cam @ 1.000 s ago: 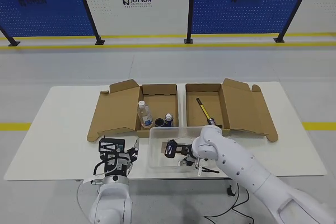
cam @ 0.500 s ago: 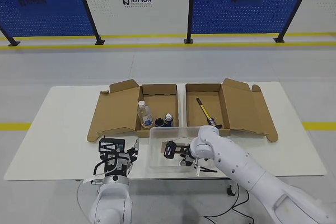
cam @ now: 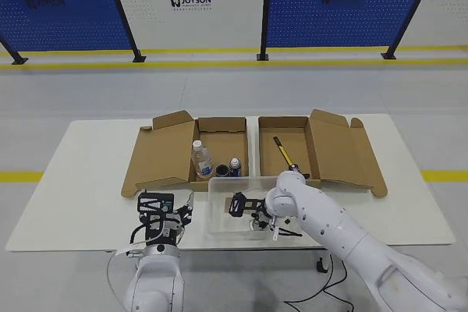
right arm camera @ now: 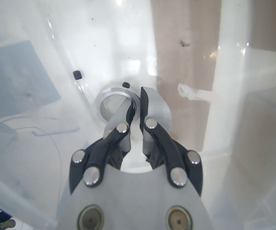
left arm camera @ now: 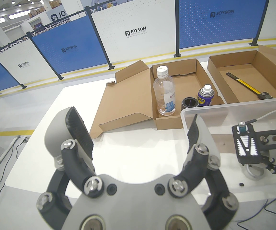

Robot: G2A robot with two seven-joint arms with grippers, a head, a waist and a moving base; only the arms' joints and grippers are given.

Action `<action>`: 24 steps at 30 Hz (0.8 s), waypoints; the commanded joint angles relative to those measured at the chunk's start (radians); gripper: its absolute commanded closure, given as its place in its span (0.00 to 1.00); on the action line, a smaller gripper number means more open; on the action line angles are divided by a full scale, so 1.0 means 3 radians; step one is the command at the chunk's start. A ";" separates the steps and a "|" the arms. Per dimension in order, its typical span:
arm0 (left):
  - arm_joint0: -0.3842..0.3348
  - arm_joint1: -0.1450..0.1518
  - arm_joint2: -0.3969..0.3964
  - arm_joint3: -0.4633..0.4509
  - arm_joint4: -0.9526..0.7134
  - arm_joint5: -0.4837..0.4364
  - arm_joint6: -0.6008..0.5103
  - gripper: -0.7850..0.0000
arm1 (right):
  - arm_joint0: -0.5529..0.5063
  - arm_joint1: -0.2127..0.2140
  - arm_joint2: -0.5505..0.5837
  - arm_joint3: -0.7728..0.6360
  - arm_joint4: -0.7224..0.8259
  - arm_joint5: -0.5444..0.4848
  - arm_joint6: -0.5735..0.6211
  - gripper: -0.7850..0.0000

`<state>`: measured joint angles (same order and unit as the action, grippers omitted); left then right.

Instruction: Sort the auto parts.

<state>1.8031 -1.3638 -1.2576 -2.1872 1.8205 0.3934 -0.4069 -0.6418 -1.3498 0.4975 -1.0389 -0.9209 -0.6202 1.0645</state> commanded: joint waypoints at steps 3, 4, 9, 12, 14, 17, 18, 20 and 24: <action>0.0000 0.0000 0.0000 0.0000 0.0000 0.0000 0.0000 0.00 | 0.0002 0.0056 0.0166 -0.0077 0.0057 0.0049 -0.0077 1.00; 0.0000 0.0000 0.0000 0.0000 0.0000 0.0000 0.0000 0.00 | -0.0009 0.0076 0.0212 -0.0111 0.0068 0.0058 -0.0087 1.00; 0.0000 0.0000 0.0000 0.0000 0.0000 0.0000 0.0000 0.00 | -0.0145 0.0239 0.0615 -0.0442 0.0117 0.0194 -0.0231 1.00; 0.0000 0.0000 0.0000 0.0000 0.0000 0.0000 0.0000 0.00 | -0.0356 0.0373 0.0949 -0.0742 0.0124 0.0248 -0.0348 1.00; 0.0000 0.0000 0.0000 0.0000 0.0000 0.0000 0.0000 0.00 | -0.0511 0.0445 0.1164 -0.0919 0.0175 0.0268 -0.0462 1.00; 0.0000 0.0000 0.0000 0.0000 0.0000 0.0000 0.0000 0.00 | -0.0792 0.0559 0.1542 -0.1193 0.0239 0.0291 -0.0667 1.00; 0.0000 0.0000 0.0000 0.0000 0.0000 0.0000 0.0000 0.00 | -0.0904 0.0600 0.1685 -0.1302 0.0226 0.0316 -0.0744 1.00; 0.0000 0.0000 0.0000 0.0000 0.0000 0.0000 0.0000 0.00 | -0.1045 0.0639 0.1830 -0.1417 0.0208 0.0375 -0.0841 1.00; 0.0000 0.0000 0.0000 0.0000 0.0000 0.0000 0.0000 0.00 | -0.1403 0.0683 0.2135 -0.1521 0.0557 0.0435 -0.1381 1.00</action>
<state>1.8031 -1.3638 -1.2576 -2.1872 1.8205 0.3934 -0.4069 -1.0325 -1.1468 1.1147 -1.4950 -0.7929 -0.4898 0.7046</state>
